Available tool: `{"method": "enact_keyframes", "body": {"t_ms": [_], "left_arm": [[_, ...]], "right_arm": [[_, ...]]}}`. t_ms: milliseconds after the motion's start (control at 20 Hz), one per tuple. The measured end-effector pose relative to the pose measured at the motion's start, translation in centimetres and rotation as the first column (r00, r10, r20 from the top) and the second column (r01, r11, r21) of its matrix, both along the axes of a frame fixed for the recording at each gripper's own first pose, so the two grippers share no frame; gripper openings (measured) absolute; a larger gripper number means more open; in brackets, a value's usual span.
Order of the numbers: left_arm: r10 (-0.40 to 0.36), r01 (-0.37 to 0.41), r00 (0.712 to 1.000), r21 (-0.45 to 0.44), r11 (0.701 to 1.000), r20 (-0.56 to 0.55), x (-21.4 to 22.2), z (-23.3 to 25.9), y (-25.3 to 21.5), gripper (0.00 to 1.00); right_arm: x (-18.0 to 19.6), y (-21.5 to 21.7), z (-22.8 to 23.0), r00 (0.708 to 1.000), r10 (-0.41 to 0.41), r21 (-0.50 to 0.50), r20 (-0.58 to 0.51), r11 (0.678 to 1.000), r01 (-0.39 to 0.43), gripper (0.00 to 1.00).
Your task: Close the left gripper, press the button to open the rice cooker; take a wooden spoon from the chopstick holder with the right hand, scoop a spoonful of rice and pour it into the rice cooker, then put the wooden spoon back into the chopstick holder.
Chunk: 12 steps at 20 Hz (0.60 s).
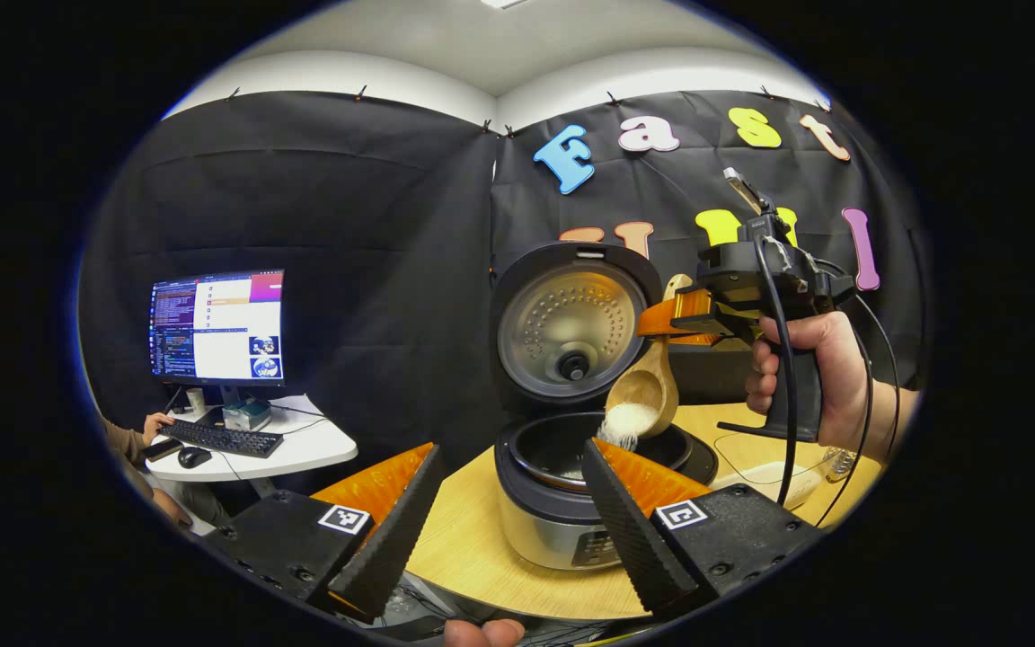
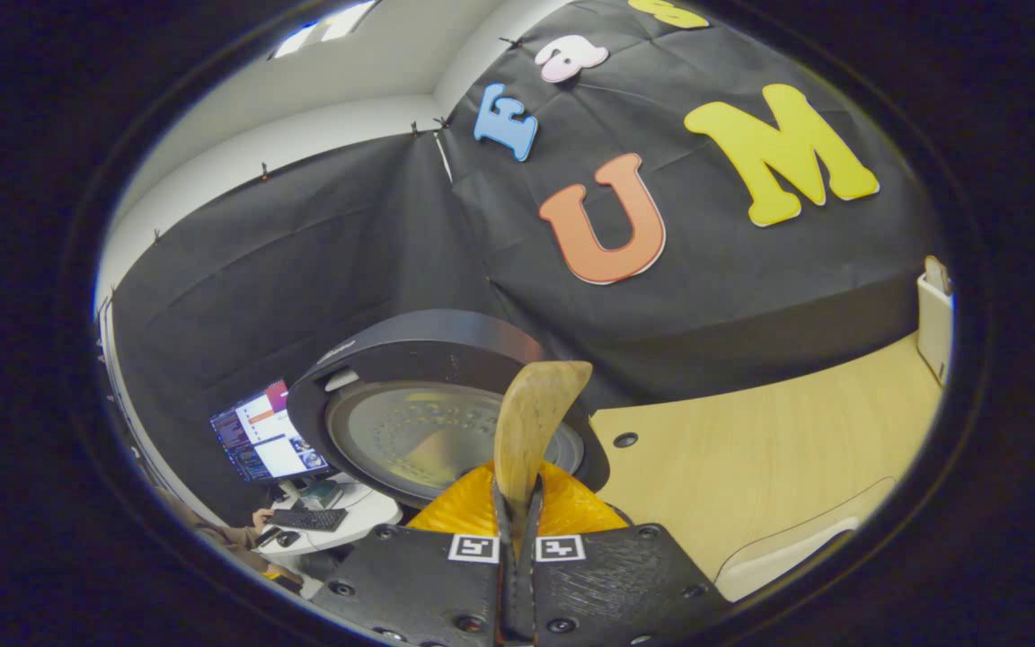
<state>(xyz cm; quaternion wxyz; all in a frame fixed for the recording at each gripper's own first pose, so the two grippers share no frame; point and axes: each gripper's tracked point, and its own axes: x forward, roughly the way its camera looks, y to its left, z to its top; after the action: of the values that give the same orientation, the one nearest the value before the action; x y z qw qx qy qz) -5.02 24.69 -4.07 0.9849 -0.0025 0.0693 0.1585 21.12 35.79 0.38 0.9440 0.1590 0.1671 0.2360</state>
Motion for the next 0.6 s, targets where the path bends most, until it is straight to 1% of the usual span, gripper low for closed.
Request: {"method": "enact_keyframes", "body": {"t_ms": [200,450,500,600], "left_arm": [[0.043,-0.043,0.999,0.010,0.999,0.017,-0.5,0.3,1.3,0.99],[0.039,-0.040,0.998,0.004,0.999,0.039,-0.6,0.7,1.2,0.99],[0.041,-0.041,0.999,0.005,0.999,0.036,-0.6,0.7,1.2,0.99],[0.047,-0.047,0.998,0.006,0.999,0.033,-0.8,0.6,1.3,0.99]], "right_arm": [[-0.3,0.4,0.5,0.998,0.009,-0.079,0.062,0.997,-0.004,0.00],[-0.7,1.5,1.3,0.986,0.041,-0.197,0.159,0.980,-0.009,0.00],[-0.8,1.6,1.3,0.983,0.047,-0.218,0.176,0.976,-0.007,0.01],[-1.0,1.8,1.5,0.978,0.053,-0.246,0.201,0.969,-0.003,0.00]]}}
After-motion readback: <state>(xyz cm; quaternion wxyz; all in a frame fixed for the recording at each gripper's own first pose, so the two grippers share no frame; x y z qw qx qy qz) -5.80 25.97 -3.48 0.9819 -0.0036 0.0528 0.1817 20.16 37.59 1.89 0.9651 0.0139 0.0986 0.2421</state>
